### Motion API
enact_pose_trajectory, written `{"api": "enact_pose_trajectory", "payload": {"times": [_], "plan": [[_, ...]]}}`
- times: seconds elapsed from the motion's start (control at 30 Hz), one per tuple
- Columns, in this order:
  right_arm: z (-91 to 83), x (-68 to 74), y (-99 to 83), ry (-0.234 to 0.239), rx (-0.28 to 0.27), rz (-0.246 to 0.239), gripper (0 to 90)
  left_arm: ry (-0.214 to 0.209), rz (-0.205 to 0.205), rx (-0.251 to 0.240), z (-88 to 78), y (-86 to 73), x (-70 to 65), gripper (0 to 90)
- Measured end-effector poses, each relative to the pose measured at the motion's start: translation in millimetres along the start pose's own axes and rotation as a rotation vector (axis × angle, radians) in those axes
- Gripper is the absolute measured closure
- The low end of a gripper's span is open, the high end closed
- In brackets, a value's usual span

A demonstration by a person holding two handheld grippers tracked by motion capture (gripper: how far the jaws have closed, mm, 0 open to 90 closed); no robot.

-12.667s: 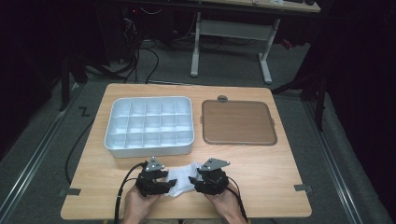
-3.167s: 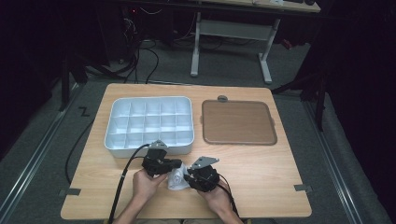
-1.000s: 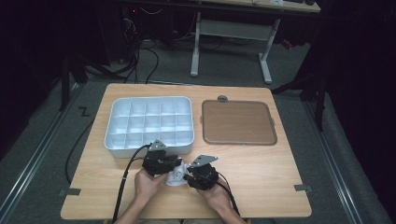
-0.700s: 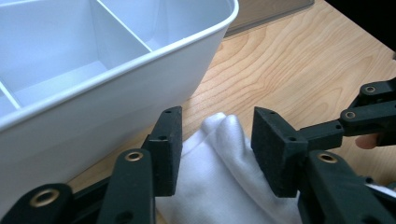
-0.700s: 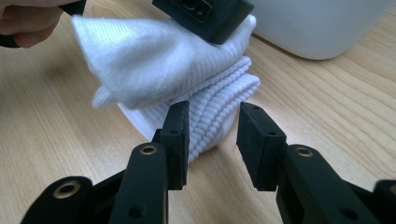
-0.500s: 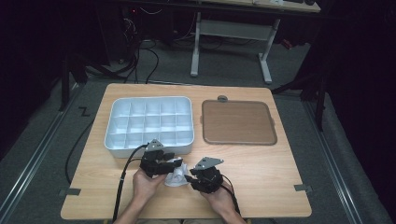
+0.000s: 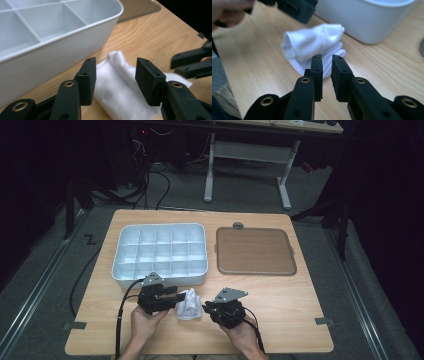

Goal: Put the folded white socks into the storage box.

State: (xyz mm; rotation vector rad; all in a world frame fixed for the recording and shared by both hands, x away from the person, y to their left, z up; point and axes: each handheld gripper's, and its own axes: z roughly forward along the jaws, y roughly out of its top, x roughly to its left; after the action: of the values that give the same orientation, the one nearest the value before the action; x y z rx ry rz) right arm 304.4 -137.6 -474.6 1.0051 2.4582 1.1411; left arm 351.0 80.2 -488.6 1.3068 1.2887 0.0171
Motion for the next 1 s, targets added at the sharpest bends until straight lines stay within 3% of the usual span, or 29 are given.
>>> {"api": "enact_pose_trajectory", "payload": {"times": [0.23, 0.4, 0.57, 0.83, 1.0], "plan": [[-7.6, 9.9, 24.2, 0.025, -0.043, -0.031, 80.7, 0.029, 0.029, 0.017, 1.2, -10.0, 6.2, 52.0], [2.0, 20.9, 38.5, 0.039, -0.036, -0.068, 80.8, 0.029, 0.043, 0.027, 3.9, -16.3, 4.8, 51.9], [18.3, 23.8, 43.8, 0.046, -0.003, -0.068, 80.8, 0.040, 0.070, 0.035, 6.0, -21.4, 3.5, 51.9], [33.8, 14.0, 27.8, 0.014, 0.059, -0.054, 80.7, 0.068, 0.127, 0.053, 10.8, -31.0, 3.9, 51.9], [36.1, 2.2, 7.0, 0.001, 0.088, -0.016, 80.7, 0.065, 0.126, 0.059, 14.6, -37.3, 5.0, 52.3]]}}
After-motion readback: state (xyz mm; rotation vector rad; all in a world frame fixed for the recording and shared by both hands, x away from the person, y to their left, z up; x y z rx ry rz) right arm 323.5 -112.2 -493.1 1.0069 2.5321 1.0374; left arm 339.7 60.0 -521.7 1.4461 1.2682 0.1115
